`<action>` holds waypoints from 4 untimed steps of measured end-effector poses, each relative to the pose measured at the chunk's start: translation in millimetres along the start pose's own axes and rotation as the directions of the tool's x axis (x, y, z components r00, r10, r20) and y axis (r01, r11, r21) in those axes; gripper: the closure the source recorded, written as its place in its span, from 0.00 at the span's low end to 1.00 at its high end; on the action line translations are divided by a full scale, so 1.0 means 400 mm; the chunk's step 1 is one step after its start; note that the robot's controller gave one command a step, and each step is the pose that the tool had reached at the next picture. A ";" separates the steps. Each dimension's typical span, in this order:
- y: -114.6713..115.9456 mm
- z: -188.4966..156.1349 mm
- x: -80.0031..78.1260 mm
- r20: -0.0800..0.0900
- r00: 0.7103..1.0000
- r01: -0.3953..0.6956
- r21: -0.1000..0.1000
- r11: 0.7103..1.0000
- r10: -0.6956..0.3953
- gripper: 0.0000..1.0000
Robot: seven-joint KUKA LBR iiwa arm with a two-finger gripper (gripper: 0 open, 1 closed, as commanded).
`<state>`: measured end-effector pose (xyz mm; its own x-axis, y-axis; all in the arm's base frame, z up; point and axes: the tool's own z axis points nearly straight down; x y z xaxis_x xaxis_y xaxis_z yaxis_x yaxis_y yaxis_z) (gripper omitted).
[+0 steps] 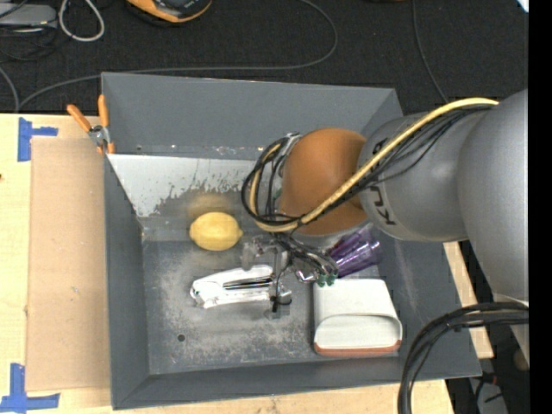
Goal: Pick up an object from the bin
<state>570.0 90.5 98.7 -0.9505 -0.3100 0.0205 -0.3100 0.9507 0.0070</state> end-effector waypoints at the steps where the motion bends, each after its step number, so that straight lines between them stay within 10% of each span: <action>1: 0.082 0.070 -0.029 0.023 0.995 0.092 0.007 0.996 -0.092 0.00; 2: 0.034 0.063 0.005 0.011 0.999 -0.035 -0.004 0.999 0.035 1.00; 4: 0.035 0.034 0.015 0.000 0.999 -0.034 -0.003 0.999 0.034 1.00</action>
Offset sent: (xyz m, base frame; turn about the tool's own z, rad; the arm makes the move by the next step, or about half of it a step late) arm -0.0086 0.0075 -0.0287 0.0384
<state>559.6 101.7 85.2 -0.9604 -0.2777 0.0211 -0.2775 0.9607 0.0095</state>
